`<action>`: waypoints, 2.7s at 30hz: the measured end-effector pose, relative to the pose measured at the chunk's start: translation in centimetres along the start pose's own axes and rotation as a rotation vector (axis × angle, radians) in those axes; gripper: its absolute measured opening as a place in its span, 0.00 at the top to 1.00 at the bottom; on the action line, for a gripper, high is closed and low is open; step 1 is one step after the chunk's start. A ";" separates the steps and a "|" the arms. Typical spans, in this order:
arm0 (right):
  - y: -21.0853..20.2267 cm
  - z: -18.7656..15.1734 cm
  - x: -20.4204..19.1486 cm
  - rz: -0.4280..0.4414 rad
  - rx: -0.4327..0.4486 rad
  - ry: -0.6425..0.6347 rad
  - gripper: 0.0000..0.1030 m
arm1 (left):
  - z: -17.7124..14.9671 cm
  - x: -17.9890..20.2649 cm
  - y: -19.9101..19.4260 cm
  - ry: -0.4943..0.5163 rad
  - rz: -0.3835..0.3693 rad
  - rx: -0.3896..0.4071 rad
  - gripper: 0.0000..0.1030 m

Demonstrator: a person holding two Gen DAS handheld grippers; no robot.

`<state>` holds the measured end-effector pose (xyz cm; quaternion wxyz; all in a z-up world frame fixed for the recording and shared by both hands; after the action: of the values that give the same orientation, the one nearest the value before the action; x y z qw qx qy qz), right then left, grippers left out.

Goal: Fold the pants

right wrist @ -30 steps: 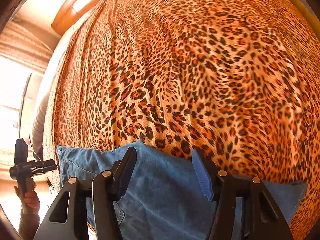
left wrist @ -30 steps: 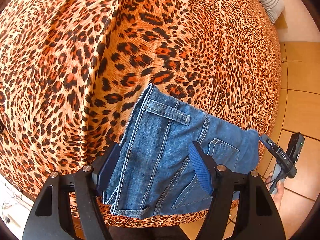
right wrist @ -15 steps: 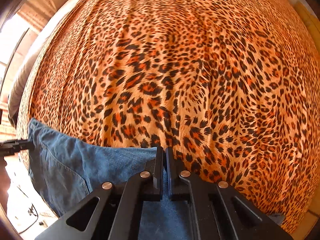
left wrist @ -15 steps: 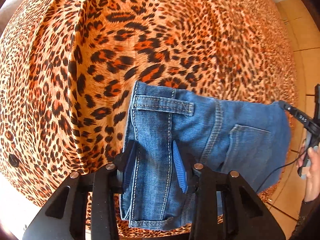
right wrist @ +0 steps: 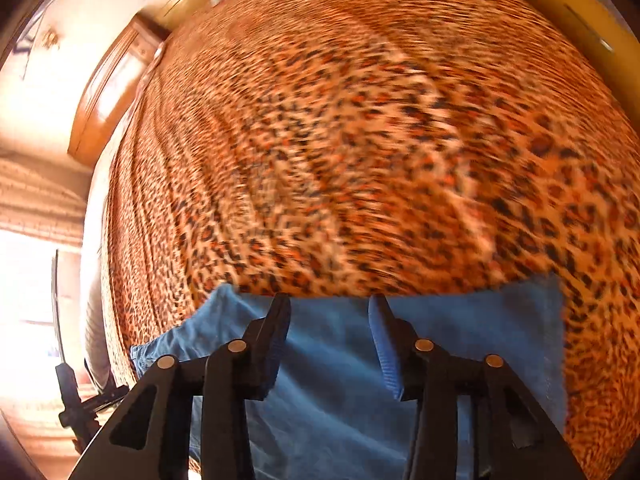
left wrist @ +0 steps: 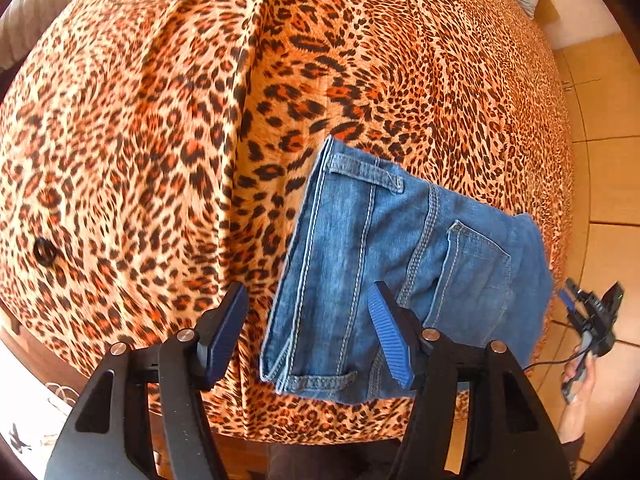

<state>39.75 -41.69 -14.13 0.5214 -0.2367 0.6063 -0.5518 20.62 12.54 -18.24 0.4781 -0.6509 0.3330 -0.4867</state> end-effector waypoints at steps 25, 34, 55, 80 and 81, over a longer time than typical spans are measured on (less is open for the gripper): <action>-7.7 -10.7 16.7 0.069 0.091 0.346 0.82 | -7.6 2.7 -0.6 0.009 0.202 0.023 0.56; -5.7 -15.5 16.8 0.249 0.124 0.531 0.40 | -4.9 16.8 -3.2 0.446 0.279 0.106 0.36; -3.2 -13.6 12.6 0.558 0.331 0.569 0.24 | -13.1 57.0 20.2 1.408 0.343 -0.332 0.31; -3.4 -15.1 13.1 0.540 0.390 0.710 0.89 | -15.0 53.3 19.8 1.553 0.170 -0.390 0.97; -3.9 -14.7 12.4 0.537 0.391 0.681 0.89 | -14.7 53.2 19.0 1.538 0.143 -0.386 0.97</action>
<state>21.22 -47.28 -17.36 0.4520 0.2251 0.6672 -0.5476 23.43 -45.79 -18.46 0.0232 -0.1809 0.6891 -0.7013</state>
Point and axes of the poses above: each gripper's, at about its wrist camera, not at the fingertips, and y roughly the way its jaws point, x to its right, z to its top, the point moved 10 cm from there along y, roughly the way its jaws point, and after that the axes turned 1 degree about -y, right-handed, at the moved point
